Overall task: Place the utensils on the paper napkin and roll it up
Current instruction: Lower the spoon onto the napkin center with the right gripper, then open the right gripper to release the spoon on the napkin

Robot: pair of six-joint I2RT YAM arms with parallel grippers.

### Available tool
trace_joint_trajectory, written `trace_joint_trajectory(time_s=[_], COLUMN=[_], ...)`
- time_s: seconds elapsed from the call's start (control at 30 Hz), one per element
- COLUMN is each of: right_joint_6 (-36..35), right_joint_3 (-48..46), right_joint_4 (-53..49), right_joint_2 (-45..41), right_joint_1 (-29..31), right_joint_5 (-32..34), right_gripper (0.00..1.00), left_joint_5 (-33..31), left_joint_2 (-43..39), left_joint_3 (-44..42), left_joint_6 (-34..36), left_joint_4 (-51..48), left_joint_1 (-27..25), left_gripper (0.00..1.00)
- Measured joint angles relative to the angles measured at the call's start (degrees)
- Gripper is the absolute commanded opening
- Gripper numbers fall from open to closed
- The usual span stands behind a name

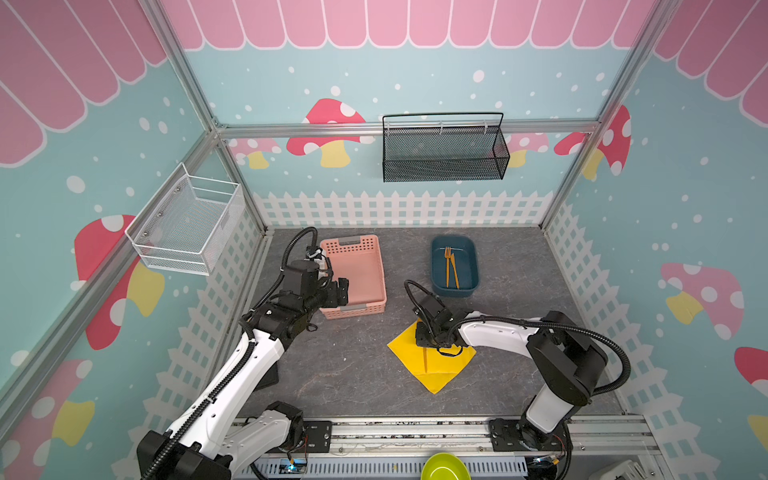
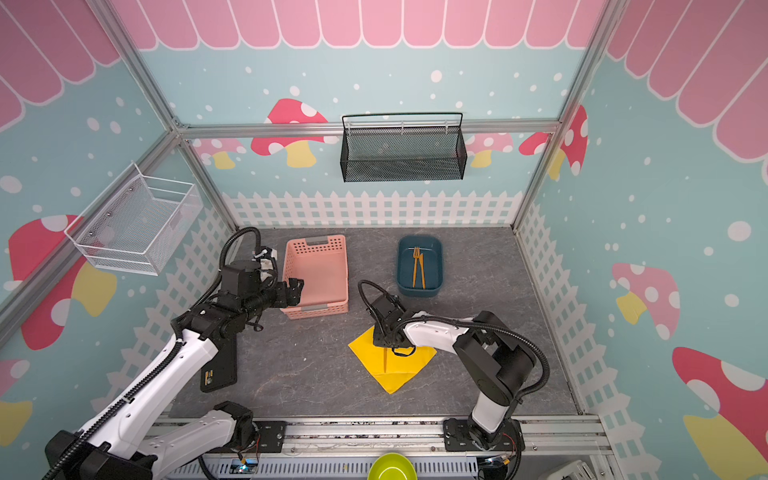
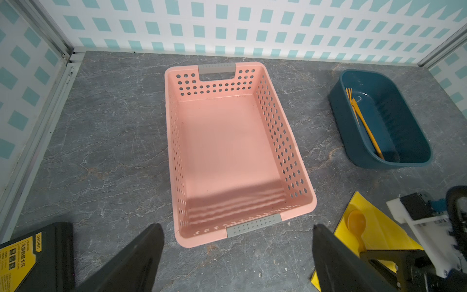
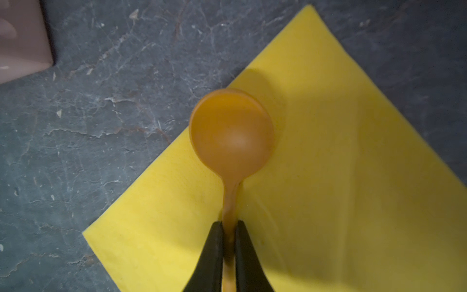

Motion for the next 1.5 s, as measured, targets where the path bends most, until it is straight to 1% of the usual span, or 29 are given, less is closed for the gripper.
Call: trace_joint_trajectory(time_s=[0.57, 0.63, 0.9, 1.0, 1.27, 1.5], right_joint_6=[0.0, 0.0, 0.2, 0.2, -0.3, -4.3], right_joint_3=[0.0, 0.0, 0.0, 0.1, 1.2, 5.3], right_joint_4=[-0.1, -0.1, -0.4, -1.4, -4.4, -6.5], right_joint_2=[0.0, 0.0, -0.2, -0.9, -7.3, -11.3], right_joint_1=[0.0, 0.0, 0.0, 0.0, 0.0, -2.2], right_joint_5=[0.2, 0.2, 0.2, 0.6, 2.6, 3.5], right_gripper=[0.09, 0.1, 0.23, 0.25, 0.28, 0.3], left_joint_5=[0.0, 0.0, 0.0, 0.0, 0.0, 0.2], left_joint_2=[0.0, 0.0, 0.0, 0.0, 0.9, 2.3], left_joint_3=[0.0, 0.0, 0.0, 0.0, 0.0, 0.1], left_joint_6=[0.0, 0.0, 0.0, 0.0, 0.0, 0.1], left_joint_4=[0.0, 0.0, 0.0, 0.0, 0.0, 0.0], left_joint_1=[0.0, 0.0, 0.0, 0.0, 0.0, 0.0], left_gripper=[0.94, 0.94, 0.94, 0.94, 0.94, 0.94])
